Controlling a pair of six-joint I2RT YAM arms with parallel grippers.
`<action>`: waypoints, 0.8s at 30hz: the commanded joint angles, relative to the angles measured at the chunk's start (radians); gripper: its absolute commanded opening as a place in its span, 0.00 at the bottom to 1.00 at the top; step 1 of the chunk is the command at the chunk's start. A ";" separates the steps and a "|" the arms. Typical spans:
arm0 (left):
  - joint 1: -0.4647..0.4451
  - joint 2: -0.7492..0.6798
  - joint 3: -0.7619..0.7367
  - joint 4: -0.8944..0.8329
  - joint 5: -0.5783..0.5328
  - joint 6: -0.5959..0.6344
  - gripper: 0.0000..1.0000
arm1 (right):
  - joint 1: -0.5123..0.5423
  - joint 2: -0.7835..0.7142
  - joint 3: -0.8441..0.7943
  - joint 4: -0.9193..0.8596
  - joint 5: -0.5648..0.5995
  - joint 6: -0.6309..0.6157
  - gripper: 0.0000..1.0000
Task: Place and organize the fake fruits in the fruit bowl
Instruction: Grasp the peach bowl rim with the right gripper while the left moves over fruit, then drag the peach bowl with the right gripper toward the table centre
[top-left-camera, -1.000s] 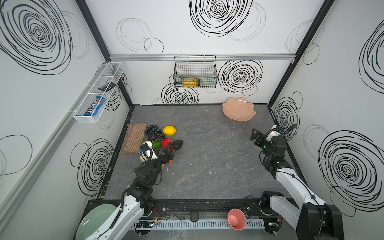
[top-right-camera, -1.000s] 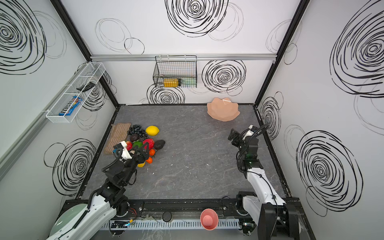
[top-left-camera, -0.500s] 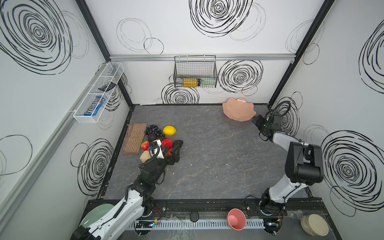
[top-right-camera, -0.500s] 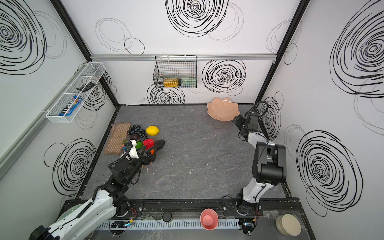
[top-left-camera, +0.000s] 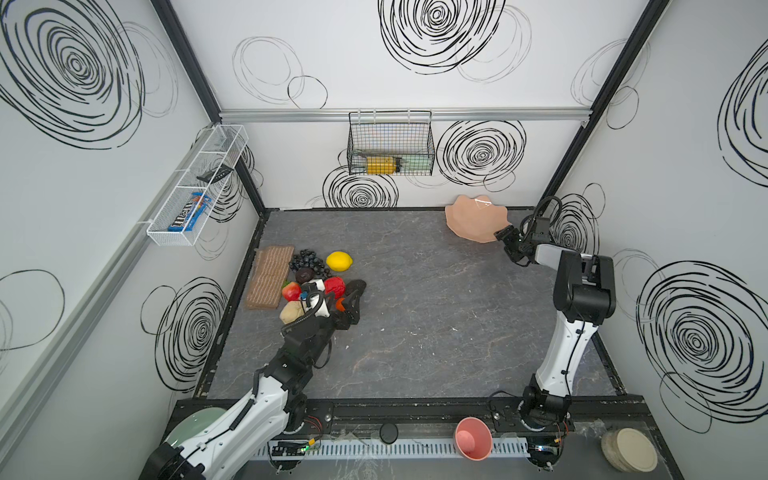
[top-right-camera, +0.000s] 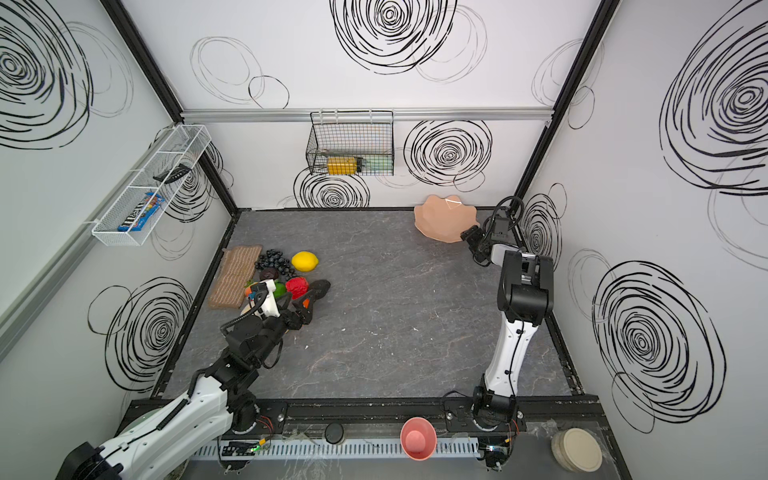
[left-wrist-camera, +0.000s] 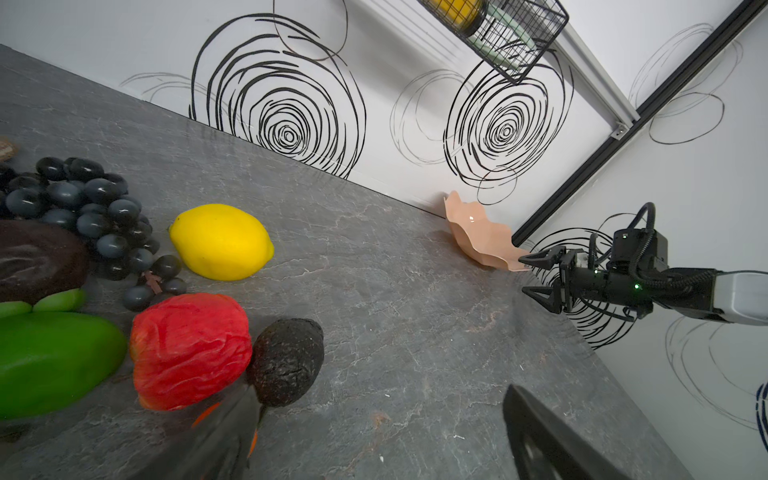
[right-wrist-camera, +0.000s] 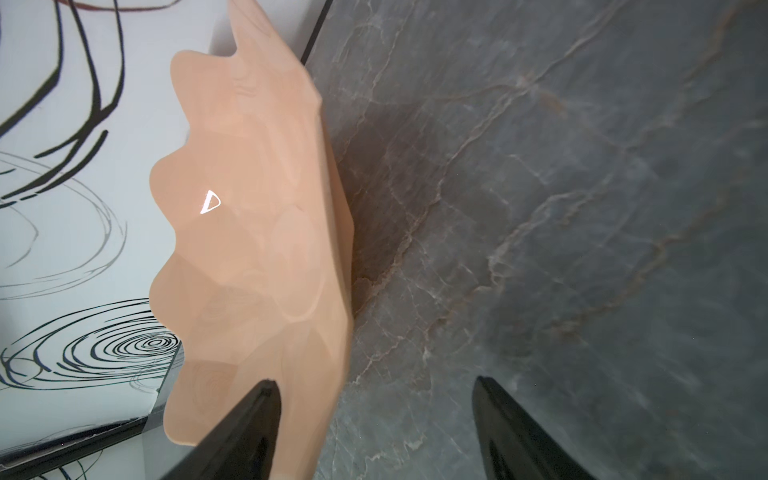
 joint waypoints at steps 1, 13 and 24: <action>-0.005 0.002 0.031 0.062 -0.021 0.015 0.96 | 0.018 0.011 0.037 -0.049 -0.014 -0.007 0.73; -0.006 0.014 0.037 0.054 -0.030 0.013 0.96 | 0.036 -0.026 0.011 -0.074 0.007 -0.054 0.36; -0.005 0.027 0.046 0.045 -0.028 0.010 0.96 | 0.040 -0.097 -0.081 -0.017 -0.046 -0.055 0.12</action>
